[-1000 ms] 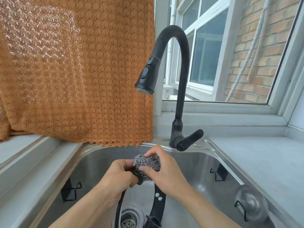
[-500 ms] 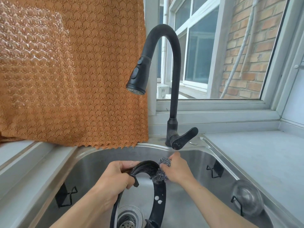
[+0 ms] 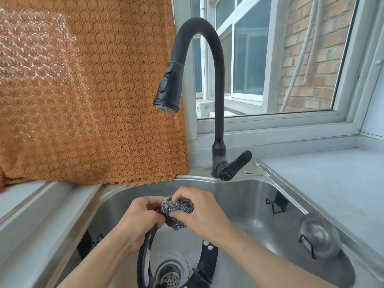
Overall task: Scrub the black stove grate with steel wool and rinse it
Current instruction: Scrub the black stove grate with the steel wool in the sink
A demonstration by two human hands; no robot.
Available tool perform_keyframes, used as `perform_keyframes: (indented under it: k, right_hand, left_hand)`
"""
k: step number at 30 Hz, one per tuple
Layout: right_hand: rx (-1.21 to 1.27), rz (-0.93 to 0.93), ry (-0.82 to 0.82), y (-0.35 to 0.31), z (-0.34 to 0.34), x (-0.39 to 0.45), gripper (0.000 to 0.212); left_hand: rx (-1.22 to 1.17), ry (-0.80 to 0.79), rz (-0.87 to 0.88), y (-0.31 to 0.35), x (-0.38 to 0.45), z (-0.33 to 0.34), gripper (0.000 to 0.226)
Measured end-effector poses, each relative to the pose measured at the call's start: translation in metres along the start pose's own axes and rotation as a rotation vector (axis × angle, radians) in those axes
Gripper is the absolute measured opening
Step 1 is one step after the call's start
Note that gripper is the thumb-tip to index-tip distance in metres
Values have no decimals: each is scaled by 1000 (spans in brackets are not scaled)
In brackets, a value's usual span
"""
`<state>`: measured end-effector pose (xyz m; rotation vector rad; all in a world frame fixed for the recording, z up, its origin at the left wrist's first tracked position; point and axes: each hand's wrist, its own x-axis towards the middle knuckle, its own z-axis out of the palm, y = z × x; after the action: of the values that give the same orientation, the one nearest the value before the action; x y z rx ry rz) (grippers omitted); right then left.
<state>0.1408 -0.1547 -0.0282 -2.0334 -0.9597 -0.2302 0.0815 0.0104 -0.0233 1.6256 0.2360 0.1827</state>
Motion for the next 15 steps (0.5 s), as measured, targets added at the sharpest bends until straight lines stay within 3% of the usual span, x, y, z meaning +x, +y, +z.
perform_keyframes:
  k: [7,13,15]
  right_hand:
    - [-49,-1,-18,7,8,1,21]
    - [-192,78,-204,11,7,-4,11]
    - [-330,110,-298,11,3,-3,17]
  left_hand:
    - [-12,10,-35,-2,1,2,52]
    - [7,-26,-41,0,1,3,61]
    - [28,-17,-52,0,2,1,63]
